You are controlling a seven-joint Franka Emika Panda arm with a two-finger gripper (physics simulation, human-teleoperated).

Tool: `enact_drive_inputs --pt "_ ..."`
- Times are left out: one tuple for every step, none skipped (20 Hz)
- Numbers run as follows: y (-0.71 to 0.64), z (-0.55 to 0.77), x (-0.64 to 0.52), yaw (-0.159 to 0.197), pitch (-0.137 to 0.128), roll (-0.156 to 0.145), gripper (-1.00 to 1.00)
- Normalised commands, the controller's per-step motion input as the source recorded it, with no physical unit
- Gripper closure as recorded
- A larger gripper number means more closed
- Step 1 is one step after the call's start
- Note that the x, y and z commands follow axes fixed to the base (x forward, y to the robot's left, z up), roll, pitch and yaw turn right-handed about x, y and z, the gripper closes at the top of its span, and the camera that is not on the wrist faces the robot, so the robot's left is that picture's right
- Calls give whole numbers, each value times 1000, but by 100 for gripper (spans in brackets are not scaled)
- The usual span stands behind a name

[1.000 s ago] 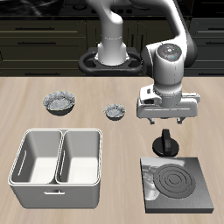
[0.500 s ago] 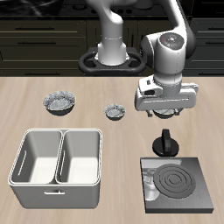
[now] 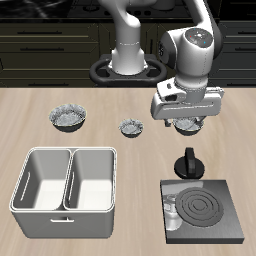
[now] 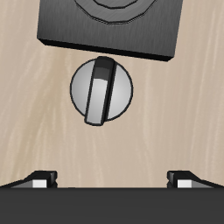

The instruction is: Turn off the flat stove and place the largest bowl on it

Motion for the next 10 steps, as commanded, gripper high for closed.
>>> enact_drive_inputs --pt "-102 406 -309 41 -18 -18 -100" --pt "10 229 -165 20 -53 29 -100" --pt "-31 159 -102 36 -16 -27 -100" --pt "-33 81 -57 -7 2 -24 -100" --pt "40 307 -219 58 -56 22 -100" --pt "-7 93 -56 22 -18 -20 -100" --pt "-106 161 -87 4 -15 -33 -100" --pt "-80 454 -427 106 -84 17 -100" --pt "-43 97 13 -15 11 -32 -100" --pt "-61 219 -144 40 -29 5 -100"
